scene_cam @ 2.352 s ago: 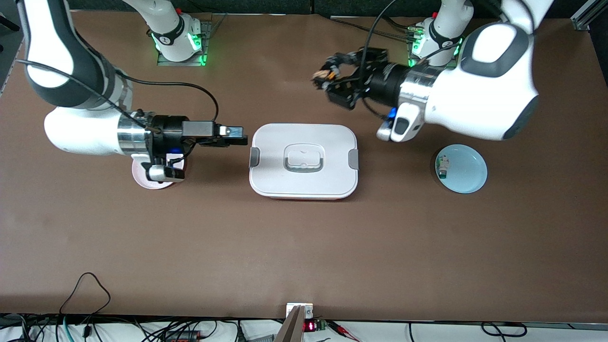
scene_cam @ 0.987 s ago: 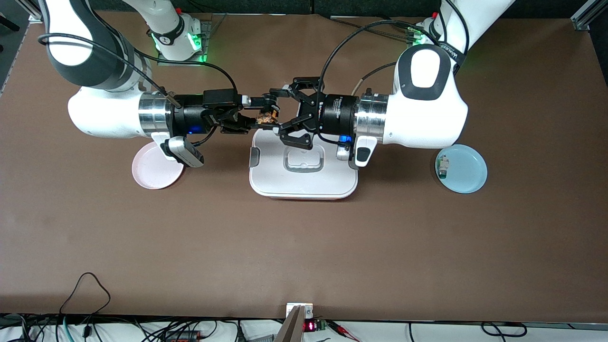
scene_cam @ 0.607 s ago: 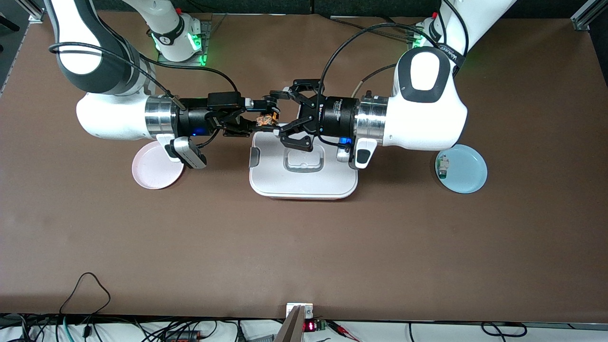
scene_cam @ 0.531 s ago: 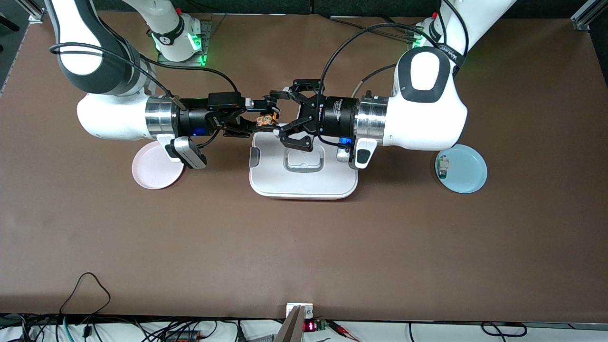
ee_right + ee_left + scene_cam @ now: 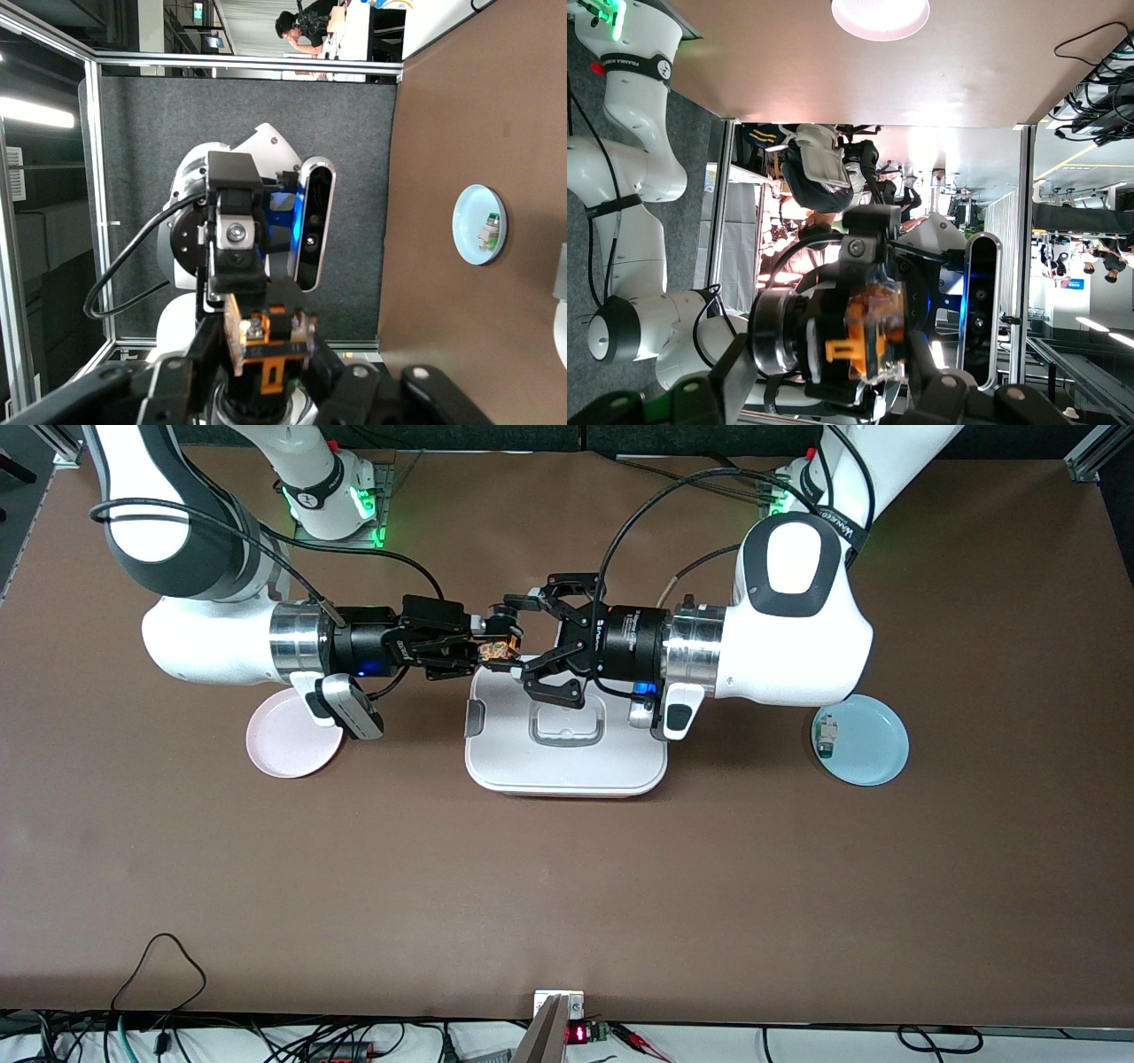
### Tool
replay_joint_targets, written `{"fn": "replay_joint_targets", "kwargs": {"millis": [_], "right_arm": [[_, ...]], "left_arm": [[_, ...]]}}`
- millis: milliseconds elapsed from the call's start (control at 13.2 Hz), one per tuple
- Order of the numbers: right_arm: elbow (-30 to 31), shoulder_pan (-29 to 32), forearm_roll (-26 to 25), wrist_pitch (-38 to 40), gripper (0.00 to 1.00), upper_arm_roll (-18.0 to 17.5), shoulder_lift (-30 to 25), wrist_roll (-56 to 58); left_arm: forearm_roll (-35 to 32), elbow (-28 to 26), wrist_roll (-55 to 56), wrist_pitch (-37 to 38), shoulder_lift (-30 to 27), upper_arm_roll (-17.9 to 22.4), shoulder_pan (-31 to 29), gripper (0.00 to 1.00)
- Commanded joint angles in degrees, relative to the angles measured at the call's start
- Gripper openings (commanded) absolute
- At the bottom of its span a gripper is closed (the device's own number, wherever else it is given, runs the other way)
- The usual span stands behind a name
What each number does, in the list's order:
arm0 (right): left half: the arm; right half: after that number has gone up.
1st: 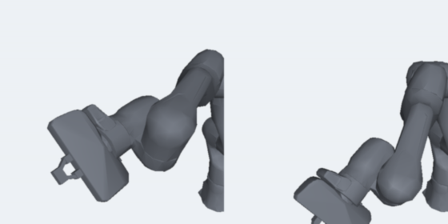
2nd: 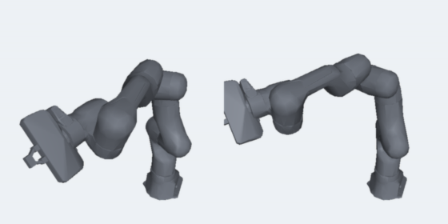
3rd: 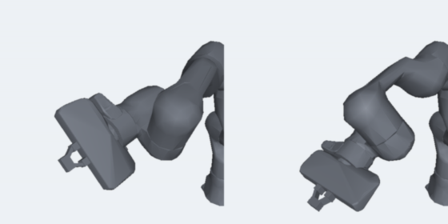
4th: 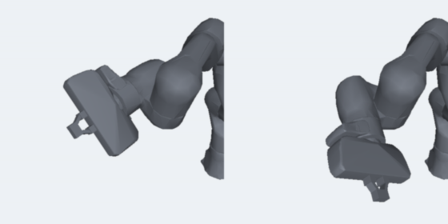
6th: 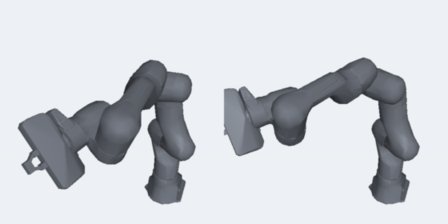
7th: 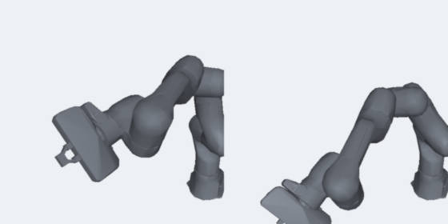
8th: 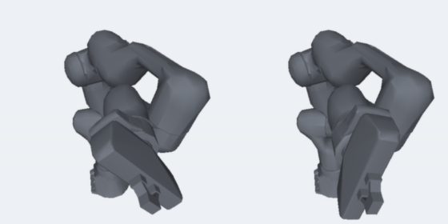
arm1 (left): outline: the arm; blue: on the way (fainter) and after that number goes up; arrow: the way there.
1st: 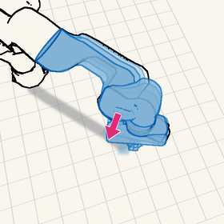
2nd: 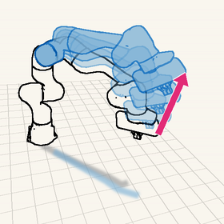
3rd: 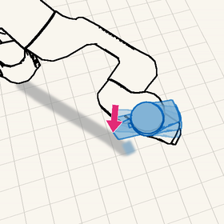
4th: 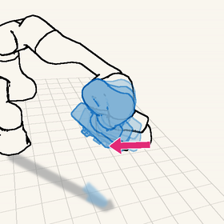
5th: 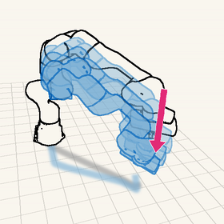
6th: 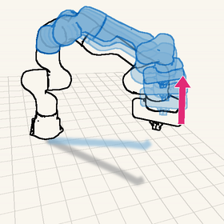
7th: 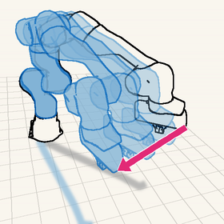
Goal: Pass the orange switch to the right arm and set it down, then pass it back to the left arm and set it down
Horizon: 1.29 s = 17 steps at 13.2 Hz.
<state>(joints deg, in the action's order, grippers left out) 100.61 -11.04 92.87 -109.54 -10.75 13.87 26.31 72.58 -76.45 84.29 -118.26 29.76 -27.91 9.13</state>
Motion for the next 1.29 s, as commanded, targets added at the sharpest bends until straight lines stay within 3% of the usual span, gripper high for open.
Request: {"fn": "replay_joint_targets", "kwargs": {"millis": [0, 455, 531, 607, 683, 759, 1214], "right_arm": [[1.0, 0.2, 0.9, 0.1, 0.37, -0.2, -1.2, 1.8], [1.0, 0.2, 0.9, -0.1, 0.36, -0.2, -1.2, 1.8], [1.0, 0.2, 0.9, -0.1, 0.36, -0.2, -1.3, 1.8], [1.1, 0.2, 0.9, -0.1, 0.36, -0.2, -1.3, 1.8], [1.1, 0.2, 0.9, 0.0, 0.36, -0.2, -1.2, 1.8], [1.0, 0.2, 0.9, -0.1, 0.36, -0.2, -1.2, 1.8], [1.1, 0.7, 0.8, 0.2, 0.35, -0.2, -1.6, 1.5]], "left_arm": [[0.8, 1.8, 1.1, 0.0, 0.9, 0.0, 0.2, 0.00], [0.7, 1.8, 1.0, 0.0, 0.8, 0.0, 0.2, 0.01], [1.0, 1.8, 1.4, 0.1, 0.8, 0.0, 0.1, 0.08], [0.9, 1.8, 2.5, 0.1, 0.9, 0.0, 0.1, 0.28], [-0.1, 1.8, 2.4, 0.2, 0.7, 0.2, 0.2, 0.86], [-1.3, 1.8, 2.1, 0.2, 0.7, 0.3, 0.2, 1.00], [-1.6, 1.8, 2.2, 0.2, 0.6, 0.1, 0.2, 1.00]]}}
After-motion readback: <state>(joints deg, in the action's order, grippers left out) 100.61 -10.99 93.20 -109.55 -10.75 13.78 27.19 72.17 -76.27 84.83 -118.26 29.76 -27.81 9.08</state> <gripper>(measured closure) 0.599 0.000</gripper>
